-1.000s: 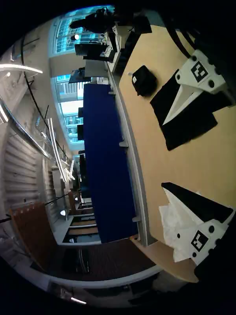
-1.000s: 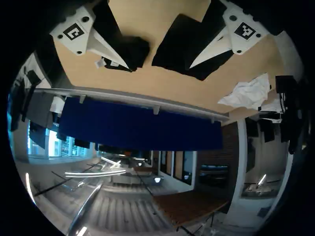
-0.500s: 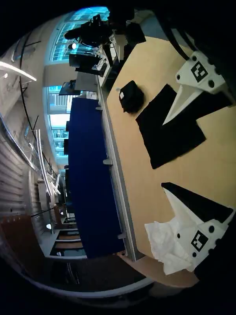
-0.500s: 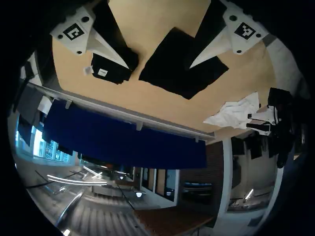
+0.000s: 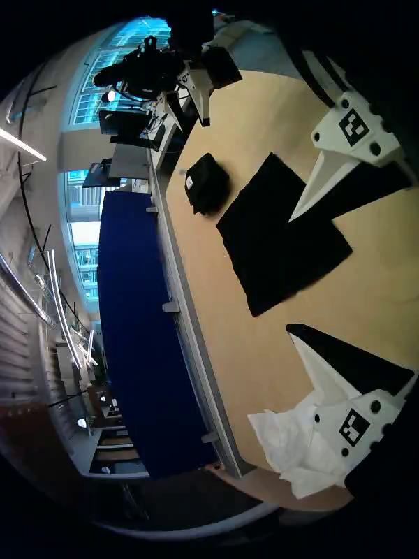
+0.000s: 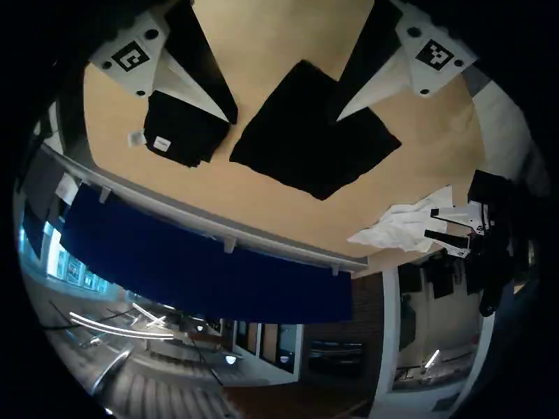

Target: Fold towel

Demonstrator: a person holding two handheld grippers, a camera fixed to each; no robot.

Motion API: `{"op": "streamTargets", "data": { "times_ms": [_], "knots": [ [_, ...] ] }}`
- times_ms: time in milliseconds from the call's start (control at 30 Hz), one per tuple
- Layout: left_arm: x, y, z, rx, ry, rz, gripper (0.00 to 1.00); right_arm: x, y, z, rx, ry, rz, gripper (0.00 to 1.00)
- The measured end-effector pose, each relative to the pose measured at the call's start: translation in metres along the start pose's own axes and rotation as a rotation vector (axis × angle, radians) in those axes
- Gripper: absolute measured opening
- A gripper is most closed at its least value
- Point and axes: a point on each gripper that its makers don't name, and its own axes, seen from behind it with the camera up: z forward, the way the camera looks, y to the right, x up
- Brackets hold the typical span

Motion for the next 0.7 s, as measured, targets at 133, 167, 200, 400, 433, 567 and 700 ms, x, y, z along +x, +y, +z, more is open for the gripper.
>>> {"op": "streamTargets", "data": {
  "times_ms": [133, 167, 200, 400, 433, 567, 700],
  "knots": [
    [-0.016, 0.011, 0.011, -0.033, -0.02, 0.026, 0.97, -0.014, -0.004, 0.011, 0.011, -0.021, -0.001, 1.0],
    [-0.021, 0.014, 0.013, -0.042, -0.028, 0.034, 0.97, -0.018, -0.005, 0.014, 0.015, -0.027, -0.002, 1.0],
    [-0.025, 0.016, 0.016, -0.046, -0.035, 0.04, 0.97, -0.021, -0.006, 0.016, 0.017, -0.033, -0.005, 1.0],
    [-0.05, 0.023, 0.032, -0.071, -0.079, 0.06, 0.97, -0.041, -0.011, 0.032, 0.029, -0.066, -0.015, 1.0],
    [-0.055, 0.024, 0.034, -0.075, -0.086, 0.06, 0.97, -0.044, -0.011, 0.034, 0.03, -0.07, -0.016, 1.0],
    [-0.072, 0.027, 0.044, -0.09, -0.117, 0.064, 0.97, -0.056, -0.013, 0.044, 0.036, -0.088, -0.018, 1.0],
    [-0.088, 0.029, 0.052, -0.1, -0.148, 0.074, 0.98, -0.07, -0.014, 0.052, 0.04, -0.114, -0.021, 1.0]
  ]
}}
